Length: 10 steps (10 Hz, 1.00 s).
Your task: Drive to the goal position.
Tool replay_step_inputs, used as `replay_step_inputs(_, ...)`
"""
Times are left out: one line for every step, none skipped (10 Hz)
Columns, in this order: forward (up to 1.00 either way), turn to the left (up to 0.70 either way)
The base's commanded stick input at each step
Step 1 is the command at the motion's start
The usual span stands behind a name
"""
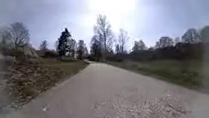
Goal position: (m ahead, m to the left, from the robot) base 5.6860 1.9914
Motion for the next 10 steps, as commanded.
replay_step_inputs(0.85,0.00)
replay_step_inputs(0.85,0.00)
replay_step_inputs(0.85,0.00)
replay_step_inputs(0.85,0.00)
replay_step_inputs(0.85,0.00)
replay_step_inputs(0.85,0.00)
replay_step_inputs(0.85,0.15)
replay_step_inputs(0.85,0.34)
replay_step_inputs(0.85,0.34)
replay_step_inputs(0.85,0.18)
